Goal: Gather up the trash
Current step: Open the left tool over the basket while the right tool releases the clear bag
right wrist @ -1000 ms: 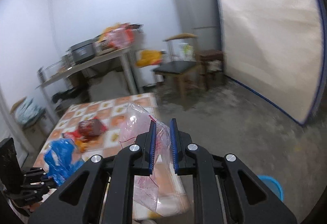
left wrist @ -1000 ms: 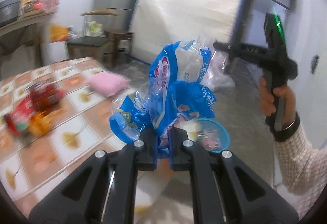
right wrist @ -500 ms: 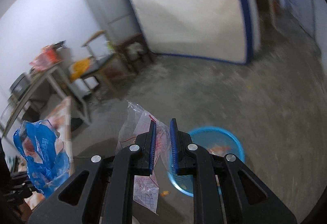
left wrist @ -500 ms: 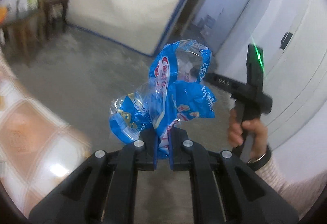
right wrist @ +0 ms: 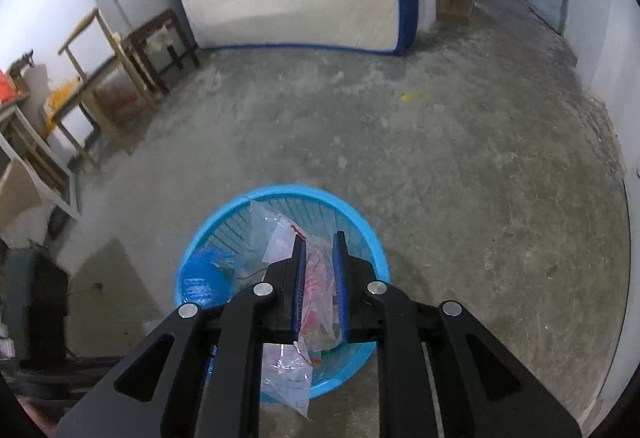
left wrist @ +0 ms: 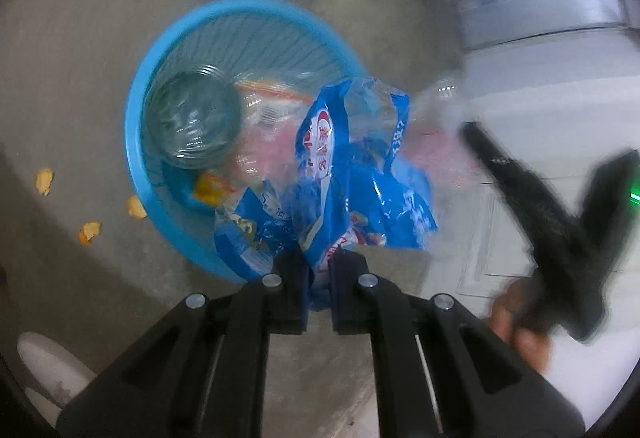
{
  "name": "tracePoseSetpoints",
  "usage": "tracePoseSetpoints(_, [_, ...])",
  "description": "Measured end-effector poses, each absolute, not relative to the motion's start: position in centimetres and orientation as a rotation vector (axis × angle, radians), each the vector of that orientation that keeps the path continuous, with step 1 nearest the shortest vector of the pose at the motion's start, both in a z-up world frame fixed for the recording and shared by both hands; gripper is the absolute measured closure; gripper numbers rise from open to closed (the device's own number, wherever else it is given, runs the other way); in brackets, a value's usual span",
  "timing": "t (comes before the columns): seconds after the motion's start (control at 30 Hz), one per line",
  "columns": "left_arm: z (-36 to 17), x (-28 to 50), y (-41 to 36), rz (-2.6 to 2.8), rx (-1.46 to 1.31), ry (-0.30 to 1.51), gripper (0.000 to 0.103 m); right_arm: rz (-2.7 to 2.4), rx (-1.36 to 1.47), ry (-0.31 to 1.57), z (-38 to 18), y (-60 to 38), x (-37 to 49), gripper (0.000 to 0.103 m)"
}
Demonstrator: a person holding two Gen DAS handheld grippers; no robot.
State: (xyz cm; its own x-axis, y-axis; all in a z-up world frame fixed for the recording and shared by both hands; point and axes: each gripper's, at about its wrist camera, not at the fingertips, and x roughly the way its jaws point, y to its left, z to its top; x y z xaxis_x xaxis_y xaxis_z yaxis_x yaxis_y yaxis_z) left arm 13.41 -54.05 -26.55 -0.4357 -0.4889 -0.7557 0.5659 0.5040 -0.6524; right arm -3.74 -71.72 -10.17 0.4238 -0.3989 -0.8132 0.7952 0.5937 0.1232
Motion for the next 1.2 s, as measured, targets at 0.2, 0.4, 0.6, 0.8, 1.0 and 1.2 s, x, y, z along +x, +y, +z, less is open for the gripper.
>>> tracePoseSetpoints(0.2, [-32.9,14.8,-55.9,-1.042,0.155,1.722,0.096,-0.727,0.482,0.93,-12.8,-71.0,-0.2,0.089])
tracePoseSetpoints(0.4, [-32.5,14.9,-57.2,-1.084,0.229,1.636,0.095,-0.644,0.482,1.116,-18.1,-71.5,3.7,0.089])
tracePoseSetpoints(0.6, [-31.6,15.4,-56.7,-1.074,0.214,1.623,0.069,-0.604,0.525,1.291,-23.4,-73.4,5.6,0.089])
tracePoseSetpoints(0.8, [-28.0,15.3,-55.6,-1.103,0.18,1.53,0.04,-0.621,0.529,1.377,-26.1,-74.3,5.9,0.089])
tracePoseSetpoints(1.0, [-23.9,14.7,-54.8,-1.149,0.176,1.434,0.038,-0.65,0.576,1.211,-21.4,-75.1,3.9,0.071])
tracePoseSetpoints(1.2, [-19.1,12.8,-53.1,-1.214,0.189,1.312,0.033,-0.667,0.587,1.0,-15.0,-74.9,0.5,0.068])
